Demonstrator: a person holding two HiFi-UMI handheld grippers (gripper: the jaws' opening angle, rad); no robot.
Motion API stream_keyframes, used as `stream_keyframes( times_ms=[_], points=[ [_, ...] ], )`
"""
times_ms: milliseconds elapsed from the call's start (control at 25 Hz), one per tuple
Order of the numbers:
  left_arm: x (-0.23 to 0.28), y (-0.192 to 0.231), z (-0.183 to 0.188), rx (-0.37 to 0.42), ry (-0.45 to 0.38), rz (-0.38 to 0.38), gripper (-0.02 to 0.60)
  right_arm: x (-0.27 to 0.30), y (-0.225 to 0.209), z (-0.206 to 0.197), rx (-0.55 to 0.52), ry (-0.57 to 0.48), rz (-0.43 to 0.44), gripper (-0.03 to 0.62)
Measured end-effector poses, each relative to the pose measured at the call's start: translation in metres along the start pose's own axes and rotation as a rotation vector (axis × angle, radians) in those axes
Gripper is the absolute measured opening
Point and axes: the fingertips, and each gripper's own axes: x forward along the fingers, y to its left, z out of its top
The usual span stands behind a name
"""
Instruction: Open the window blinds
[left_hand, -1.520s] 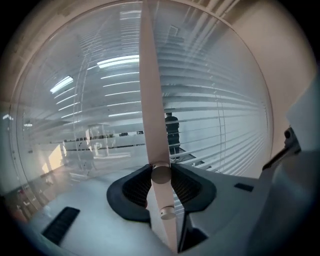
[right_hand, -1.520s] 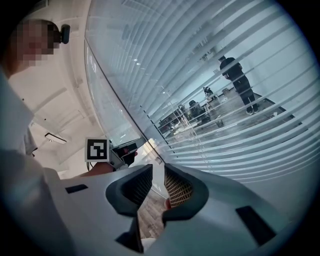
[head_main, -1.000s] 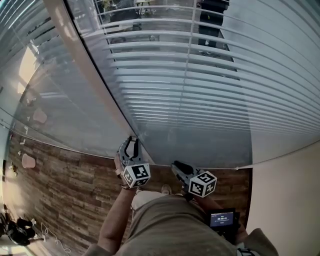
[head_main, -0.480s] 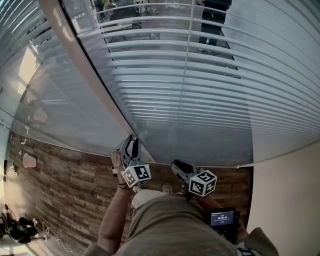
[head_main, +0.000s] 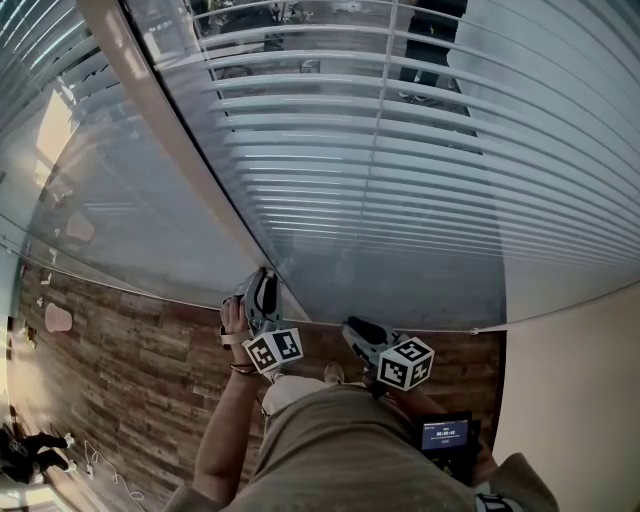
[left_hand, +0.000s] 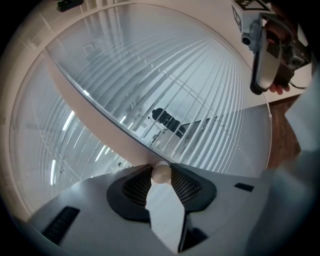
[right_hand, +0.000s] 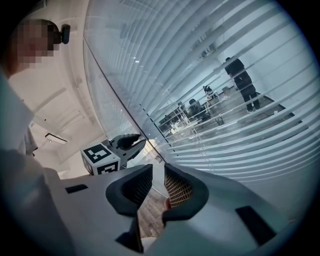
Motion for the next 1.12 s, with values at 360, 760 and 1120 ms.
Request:
stream_keyframes(
  times_ms=[360,760,1120],
  points=[
    [-0.001,-0.001,0.0,0.144,0.015,0.021,0.137,0.001,0.002,-0.002,-0.001,0.005,0.0,0.08],
    [0.0,-0.008,-0.003,0.425,0.013,0.05,0.137,0.004,0.007,-0.014,0.001,0.012,0.012,0.081],
    [0.004,-0.009,-0.005,0.551,0.002,0.069,0.136,0.008,0.011,-0.018,0.001,0.013,0.013,0.081]
  ],
)
